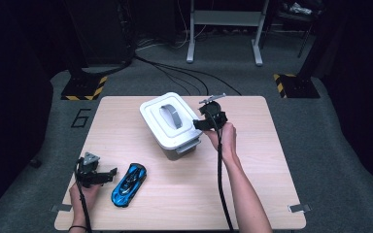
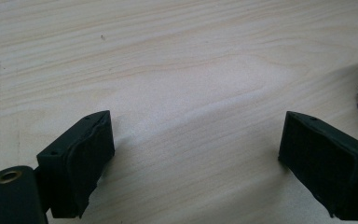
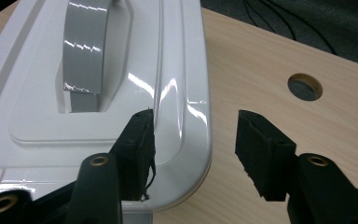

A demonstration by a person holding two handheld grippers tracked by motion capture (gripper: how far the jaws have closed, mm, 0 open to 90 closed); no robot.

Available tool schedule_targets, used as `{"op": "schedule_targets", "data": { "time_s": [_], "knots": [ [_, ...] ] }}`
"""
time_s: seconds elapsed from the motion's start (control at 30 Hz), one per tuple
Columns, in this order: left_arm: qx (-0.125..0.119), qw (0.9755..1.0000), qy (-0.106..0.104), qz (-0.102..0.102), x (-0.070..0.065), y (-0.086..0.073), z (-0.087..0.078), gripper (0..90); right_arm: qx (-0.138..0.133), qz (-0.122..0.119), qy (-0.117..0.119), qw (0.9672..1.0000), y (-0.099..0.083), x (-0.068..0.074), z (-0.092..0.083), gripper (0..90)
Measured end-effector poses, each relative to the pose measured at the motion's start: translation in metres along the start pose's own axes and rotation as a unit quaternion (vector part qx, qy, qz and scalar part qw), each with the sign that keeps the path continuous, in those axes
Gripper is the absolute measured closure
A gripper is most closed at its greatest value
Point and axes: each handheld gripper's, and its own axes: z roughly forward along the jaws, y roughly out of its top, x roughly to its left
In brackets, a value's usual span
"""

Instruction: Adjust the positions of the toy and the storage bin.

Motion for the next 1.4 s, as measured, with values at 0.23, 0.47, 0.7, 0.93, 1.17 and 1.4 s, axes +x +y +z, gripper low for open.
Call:
{"op": "schedule_targets", "data": {
  "time_s": [0.23,0.47,0.7,0.93,1.17,1.4],
  "knots": [
    [0.0,1.0,0.0,-0.002,0.0,0.0,0.0,9.9,0.011,0.012,0.009,0.9998,-0.01,0.002,0.009,62.3],
    [0.003,1.0,-0.001,0.0,0.0,0.0,0.0,10.0,-0.001,0.035,0.018,0.9992,-0.015,0.013,0.009,62.8],
    [0.001,1.0,0.0,0.0,0.0,0.0,0.0,10.0,-0.004,0.027,0.033,0.9991,-0.015,0.027,0.011,61.3],
    [-0.002,1.0,0.0,0.0,0.0,0.0,0.0,10.0,-0.014,0.017,0.052,0.9984,-0.016,0.043,0.015,61.0],
    [0.002,1.0,-0.001,-0.001,0.0,0.0,0.0,10.0,-0.023,0.017,0.056,0.998,-0.013,0.057,0.021,62.7],
    [0.001,1.0,0.0,0.0,0.0,0.0,0.0,10.0,-0.029,0.018,0.058,0.9977,-0.01,0.07,0.027,63.4]
  ]
}}
